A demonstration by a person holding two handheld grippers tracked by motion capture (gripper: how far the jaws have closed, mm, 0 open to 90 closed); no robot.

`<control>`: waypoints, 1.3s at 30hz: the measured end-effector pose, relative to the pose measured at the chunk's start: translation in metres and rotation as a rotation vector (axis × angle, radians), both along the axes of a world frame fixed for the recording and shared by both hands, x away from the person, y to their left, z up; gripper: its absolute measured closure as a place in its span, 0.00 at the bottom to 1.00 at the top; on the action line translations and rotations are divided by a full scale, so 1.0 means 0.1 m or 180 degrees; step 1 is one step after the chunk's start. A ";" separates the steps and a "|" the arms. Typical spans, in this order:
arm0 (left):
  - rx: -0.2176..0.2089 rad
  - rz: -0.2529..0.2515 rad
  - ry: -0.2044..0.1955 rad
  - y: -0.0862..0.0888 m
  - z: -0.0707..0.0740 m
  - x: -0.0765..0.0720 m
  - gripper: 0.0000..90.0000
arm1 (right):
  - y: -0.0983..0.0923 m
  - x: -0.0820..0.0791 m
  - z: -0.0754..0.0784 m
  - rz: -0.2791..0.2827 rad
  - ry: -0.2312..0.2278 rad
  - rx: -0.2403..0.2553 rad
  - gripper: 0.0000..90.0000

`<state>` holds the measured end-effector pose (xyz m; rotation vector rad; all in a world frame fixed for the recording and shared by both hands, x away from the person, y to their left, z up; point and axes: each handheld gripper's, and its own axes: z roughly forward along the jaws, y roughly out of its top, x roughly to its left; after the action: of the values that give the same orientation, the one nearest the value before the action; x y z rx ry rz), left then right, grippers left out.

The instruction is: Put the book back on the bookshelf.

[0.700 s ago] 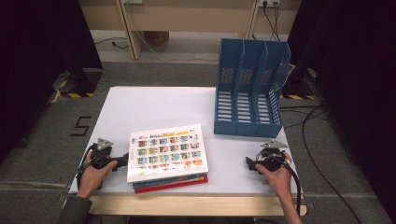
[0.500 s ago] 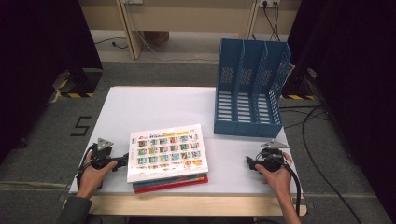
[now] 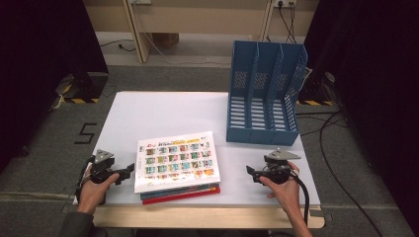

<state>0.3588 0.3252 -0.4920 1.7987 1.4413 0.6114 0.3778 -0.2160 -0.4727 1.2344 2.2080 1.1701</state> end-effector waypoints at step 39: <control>0.0627 -0.0584 -0.0207 -0.47 0.32 -0.15 0.57 | 0.98 0.23 0.04 0.0894 0.0673 0.0707 0.17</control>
<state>0.3434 0.2778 -0.4596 2.0174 1.1907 0.7300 0.4011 -0.1184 -0.4688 1.2072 2.5273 1.4882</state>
